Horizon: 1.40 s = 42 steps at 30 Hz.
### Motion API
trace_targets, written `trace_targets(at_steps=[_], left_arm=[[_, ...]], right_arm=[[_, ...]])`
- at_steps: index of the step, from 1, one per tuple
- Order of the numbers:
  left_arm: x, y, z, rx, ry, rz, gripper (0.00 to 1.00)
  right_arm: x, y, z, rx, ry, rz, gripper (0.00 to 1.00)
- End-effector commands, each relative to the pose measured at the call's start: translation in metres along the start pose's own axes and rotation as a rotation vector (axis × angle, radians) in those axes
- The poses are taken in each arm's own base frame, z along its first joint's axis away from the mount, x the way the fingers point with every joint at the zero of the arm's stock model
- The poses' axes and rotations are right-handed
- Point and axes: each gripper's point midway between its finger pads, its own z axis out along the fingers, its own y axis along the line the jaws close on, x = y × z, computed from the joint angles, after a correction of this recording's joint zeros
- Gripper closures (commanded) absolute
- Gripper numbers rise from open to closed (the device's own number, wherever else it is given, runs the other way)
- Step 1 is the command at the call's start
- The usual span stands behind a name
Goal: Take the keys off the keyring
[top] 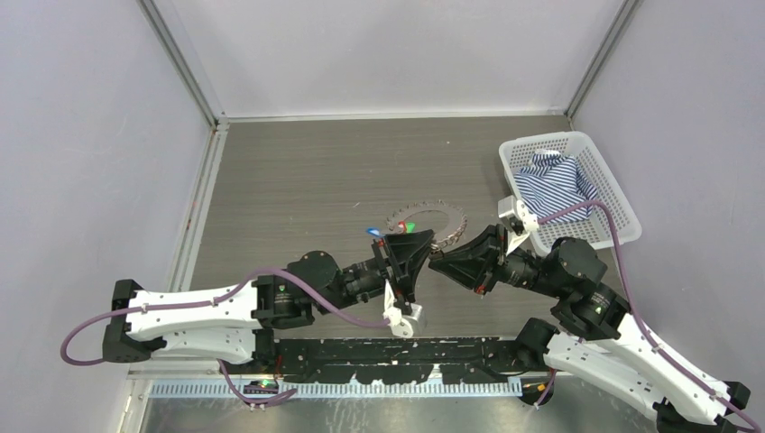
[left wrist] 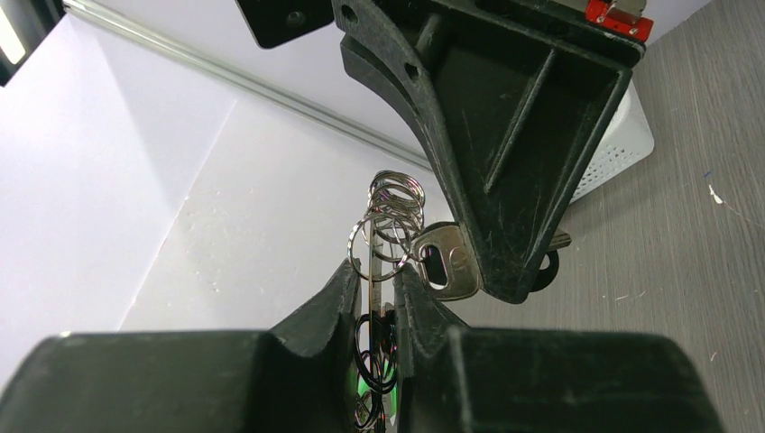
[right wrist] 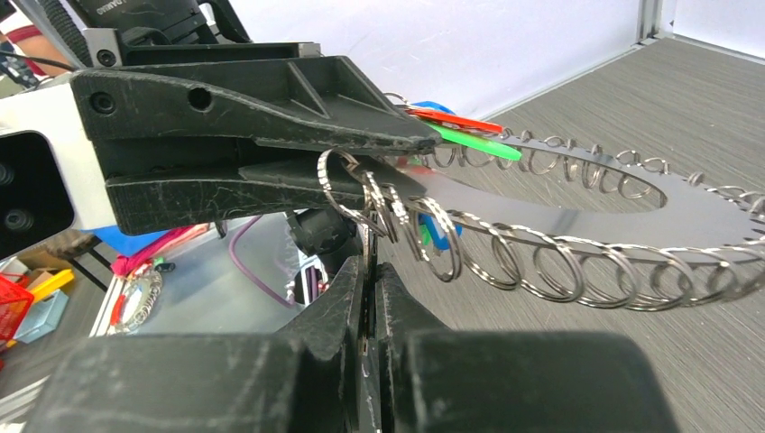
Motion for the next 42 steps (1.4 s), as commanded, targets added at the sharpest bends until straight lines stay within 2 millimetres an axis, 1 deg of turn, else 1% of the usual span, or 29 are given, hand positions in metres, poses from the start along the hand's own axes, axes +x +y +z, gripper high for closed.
trace_targets(at_steps=[1,4,8,13,21,32,38,42], left_arm=[[-0.021,0.028,-0.005,-0.088,-0.074,0.013,1.00],[-0.025,0.030,-0.006,-0.093,-0.086,0.010,1.00],[-0.031,0.033,-0.009,-0.100,-0.104,0.002,1.00],[-0.033,0.034,-0.011,-0.090,-0.108,-0.019,1.00],[-0.029,0.035,-0.014,-0.093,-0.088,-0.031,1.00],[-0.029,0.036,-0.011,-0.095,-0.078,-0.057,1.00],[-0.029,0.035,-0.013,-0.084,-0.076,-0.075,1.00],[-0.030,0.035,-0.015,-0.076,-0.085,-0.085,1.00]], right_arm=[[-0.024,0.003,0.000,0.018,-0.065,-0.026,0.99],[-0.021,0.001,0.002,0.023,-0.050,-0.008,0.99],[-0.020,-0.004,0.002,0.047,-0.054,0.000,0.99],[-0.019,-0.005,0.002,0.055,-0.046,-0.010,0.99],[-0.026,0.006,-0.004,0.013,-0.047,-0.064,0.99],[-0.020,0.016,-0.005,-0.060,-0.019,-0.116,0.98],[-0.019,0.017,-0.007,-0.070,-0.025,-0.145,0.98],[-0.019,0.011,-0.007,-0.043,-0.026,-0.165,0.98]])
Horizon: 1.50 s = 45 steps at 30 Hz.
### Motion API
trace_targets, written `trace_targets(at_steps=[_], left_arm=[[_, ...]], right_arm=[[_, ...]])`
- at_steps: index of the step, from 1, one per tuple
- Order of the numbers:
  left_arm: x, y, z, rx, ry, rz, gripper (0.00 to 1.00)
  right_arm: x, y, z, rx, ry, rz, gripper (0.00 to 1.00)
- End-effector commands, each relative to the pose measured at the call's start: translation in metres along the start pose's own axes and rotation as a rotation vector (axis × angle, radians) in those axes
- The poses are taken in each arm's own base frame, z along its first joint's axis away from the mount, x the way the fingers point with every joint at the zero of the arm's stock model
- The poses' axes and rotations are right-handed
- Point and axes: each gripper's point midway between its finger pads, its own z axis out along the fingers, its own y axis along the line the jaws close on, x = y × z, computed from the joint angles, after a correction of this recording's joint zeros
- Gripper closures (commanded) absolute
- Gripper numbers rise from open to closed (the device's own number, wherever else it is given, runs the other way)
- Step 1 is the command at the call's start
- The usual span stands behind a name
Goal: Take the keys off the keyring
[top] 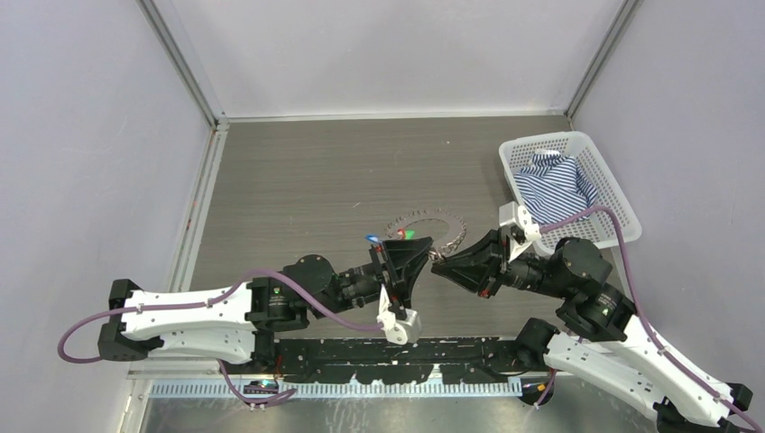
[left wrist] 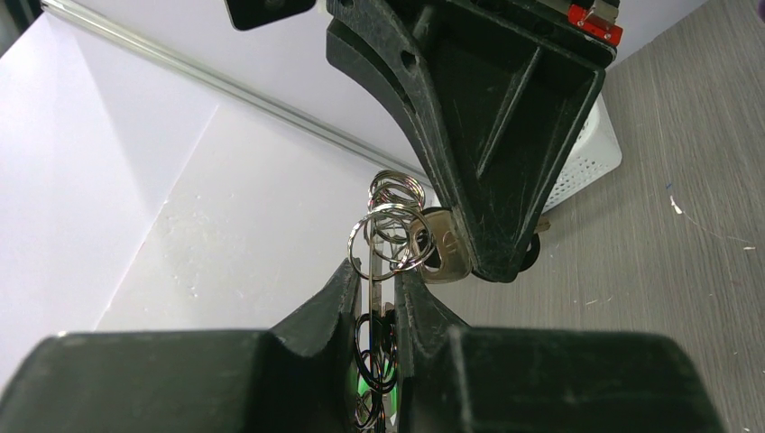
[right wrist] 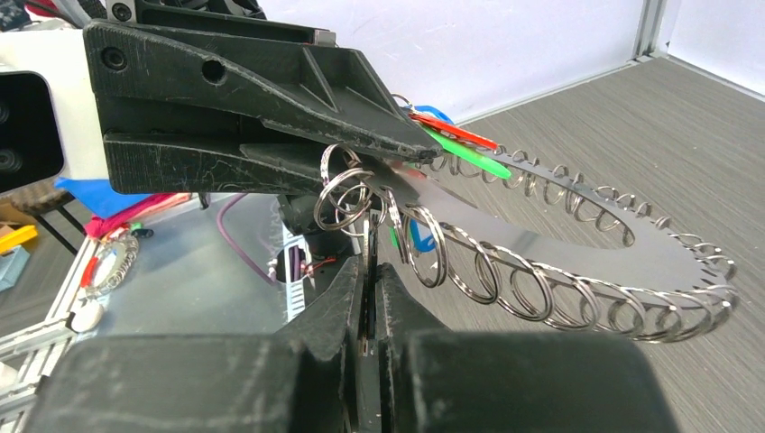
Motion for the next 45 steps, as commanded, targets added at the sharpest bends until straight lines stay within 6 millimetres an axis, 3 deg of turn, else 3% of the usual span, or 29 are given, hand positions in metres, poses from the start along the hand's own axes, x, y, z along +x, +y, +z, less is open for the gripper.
trace_targets(at_steps=[1,15,24,36,45], left_arm=[[-0.023,0.040,-0.009,-0.094,-0.065,-0.042,1.00],[-0.027,0.045,-0.012,-0.110,-0.085,-0.062,1.00],[-0.006,0.058,0.000,-0.242,0.022,-0.049,1.00],[0.006,0.054,0.006,-0.261,0.046,-0.045,1.00],[0.001,0.046,0.005,-0.210,0.010,-0.040,1.00]], right_arm=[[-0.019,0.003,-0.002,-0.006,-0.055,-0.070,0.98],[-0.006,-0.006,0.005,0.017,-0.013,-0.045,0.99],[0.000,0.000,0.008,-0.016,-0.021,0.048,0.99],[-0.001,-0.002,0.004,0.013,-0.032,0.073,0.99],[-0.004,-0.010,-0.001,0.073,-0.007,0.027,0.99]])
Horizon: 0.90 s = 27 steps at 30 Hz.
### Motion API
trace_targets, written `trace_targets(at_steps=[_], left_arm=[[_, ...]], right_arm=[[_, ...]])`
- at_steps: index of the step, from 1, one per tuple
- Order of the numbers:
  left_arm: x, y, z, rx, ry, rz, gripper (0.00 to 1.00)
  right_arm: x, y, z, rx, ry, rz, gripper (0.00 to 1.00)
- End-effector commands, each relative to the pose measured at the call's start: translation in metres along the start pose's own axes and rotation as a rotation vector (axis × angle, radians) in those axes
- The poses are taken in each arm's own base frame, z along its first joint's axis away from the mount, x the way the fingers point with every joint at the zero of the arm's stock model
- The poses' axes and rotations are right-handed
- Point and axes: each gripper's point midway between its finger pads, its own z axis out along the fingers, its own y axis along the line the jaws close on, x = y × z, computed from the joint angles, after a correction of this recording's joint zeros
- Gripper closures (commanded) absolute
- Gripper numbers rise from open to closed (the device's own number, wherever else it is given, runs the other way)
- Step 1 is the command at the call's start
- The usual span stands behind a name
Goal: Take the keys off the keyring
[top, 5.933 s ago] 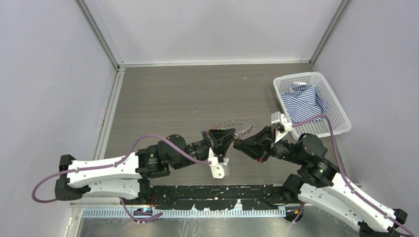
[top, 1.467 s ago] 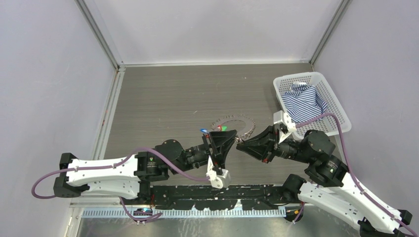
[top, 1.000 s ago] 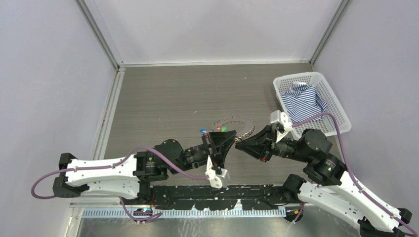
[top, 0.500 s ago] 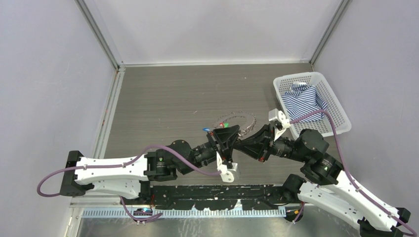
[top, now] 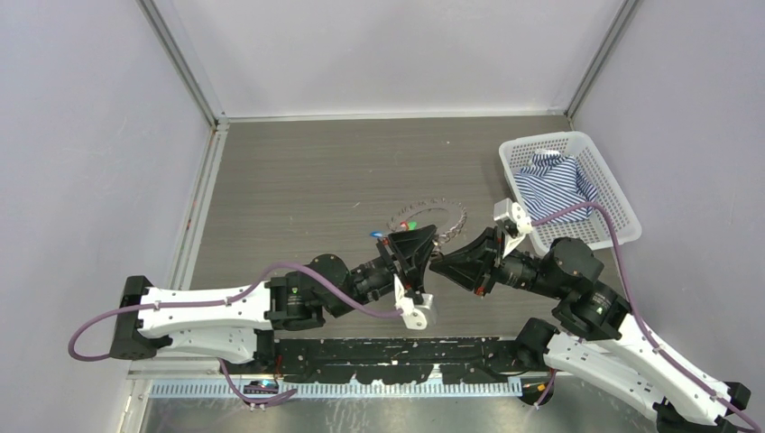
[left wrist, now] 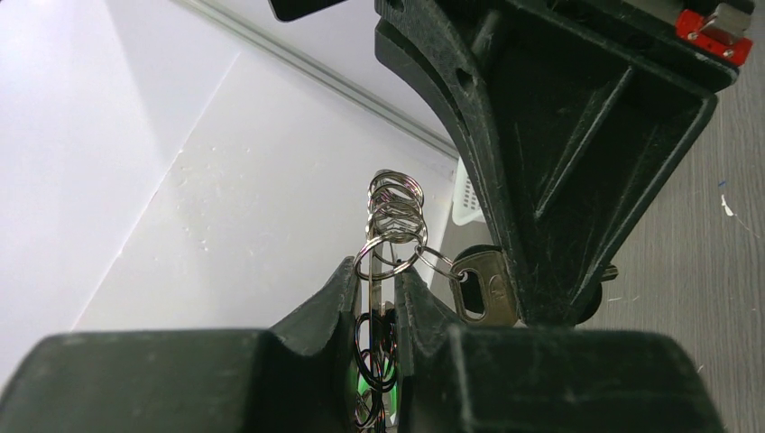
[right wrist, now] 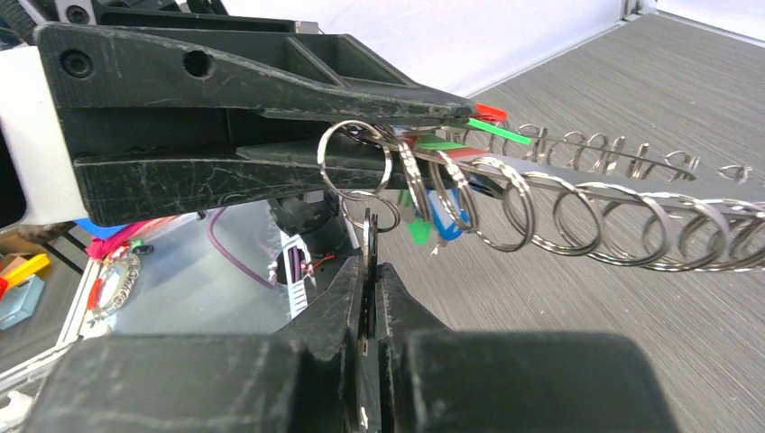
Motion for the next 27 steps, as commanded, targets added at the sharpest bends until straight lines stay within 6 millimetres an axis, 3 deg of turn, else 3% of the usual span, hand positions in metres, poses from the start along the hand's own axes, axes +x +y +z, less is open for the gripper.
trace_targets(at_steps=[1,16,27], left_arm=[[-0.025,0.039,-0.008,-0.099,-0.099,-0.033,1.00],[-0.029,0.034,-0.009,-0.041,-0.106,-0.064,1.00],[-0.032,0.037,-0.012,-0.043,-0.118,-0.072,1.00]], right_arm=[[-0.016,0.000,-0.004,0.024,-0.016,-0.060,0.99],[-0.023,0.010,-0.006,-0.026,-0.021,-0.131,0.99],[-0.014,-0.002,-0.004,0.027,0.012,-0.120,0.99]])
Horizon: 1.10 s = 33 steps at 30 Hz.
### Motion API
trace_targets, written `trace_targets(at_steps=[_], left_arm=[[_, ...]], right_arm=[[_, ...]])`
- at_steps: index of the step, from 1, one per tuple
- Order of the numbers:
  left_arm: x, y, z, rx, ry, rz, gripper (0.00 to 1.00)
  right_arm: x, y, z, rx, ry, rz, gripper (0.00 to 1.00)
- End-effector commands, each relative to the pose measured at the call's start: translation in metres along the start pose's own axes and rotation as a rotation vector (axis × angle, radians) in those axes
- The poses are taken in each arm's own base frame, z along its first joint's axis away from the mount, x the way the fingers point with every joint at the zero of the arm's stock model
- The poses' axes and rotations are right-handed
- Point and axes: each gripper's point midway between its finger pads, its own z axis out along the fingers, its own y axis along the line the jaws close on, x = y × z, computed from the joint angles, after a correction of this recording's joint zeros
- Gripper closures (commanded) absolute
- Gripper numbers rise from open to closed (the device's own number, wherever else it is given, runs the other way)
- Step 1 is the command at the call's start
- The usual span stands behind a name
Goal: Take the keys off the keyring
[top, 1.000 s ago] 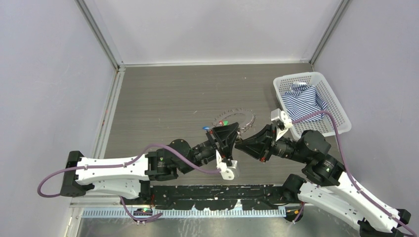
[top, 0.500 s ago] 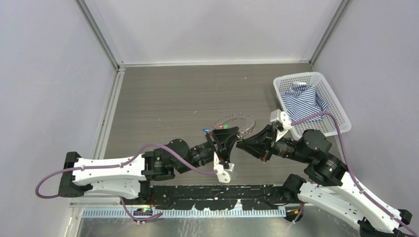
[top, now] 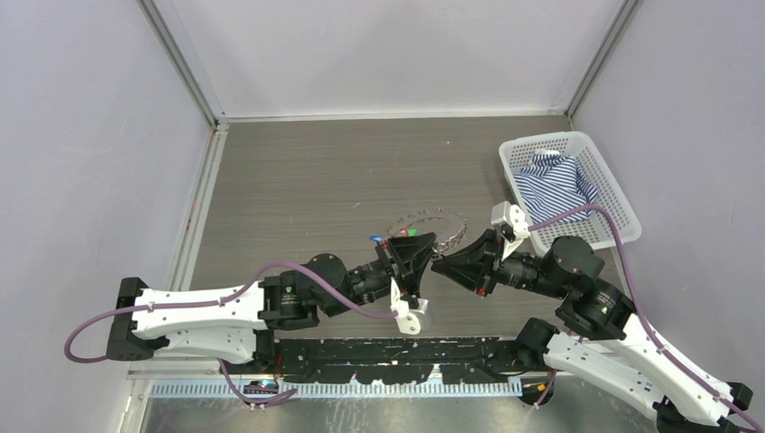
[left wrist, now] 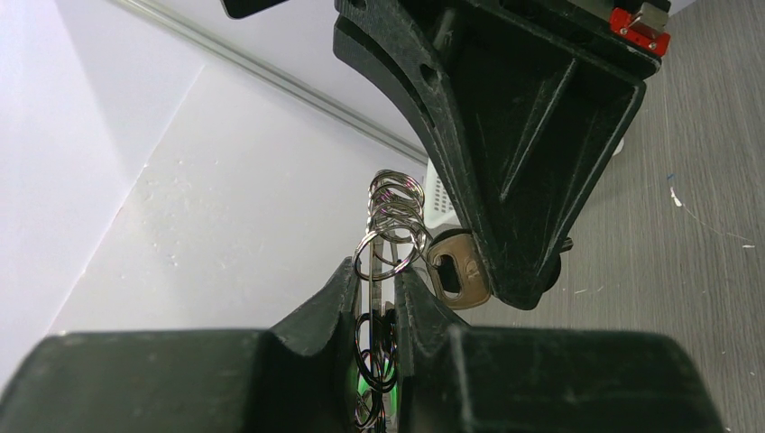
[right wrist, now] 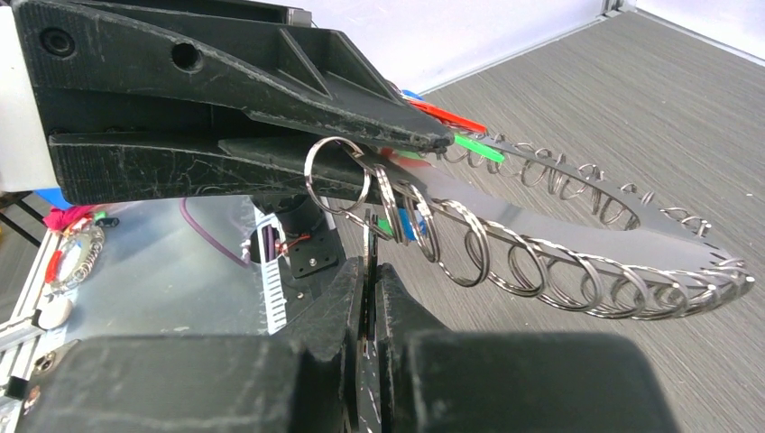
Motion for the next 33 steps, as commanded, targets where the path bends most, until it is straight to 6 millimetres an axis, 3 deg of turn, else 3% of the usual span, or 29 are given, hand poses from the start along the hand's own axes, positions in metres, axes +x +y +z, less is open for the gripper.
trace_targets(at_steps=[1,17,33], left_arm=[[-0.029,0.049,-0.009,-0.121,-0.092,-0.044,1.00],[-0.022,0.048,-0.009,-0.129,-0.060,-0.041,1.00],[-0.026,0.050,-0.008,-0.123,-0.074,-0.055,1.00]], right_arm=[[-0.018,0.001,-0.001,0.009,-0.034,-0.035,0.99],[-0.025,0.008,-0.003,-0.021,-0.043,-0.054,0.99],[-0.007,-0.012,0.000,0.069,0.010,-0.051,0.98]])
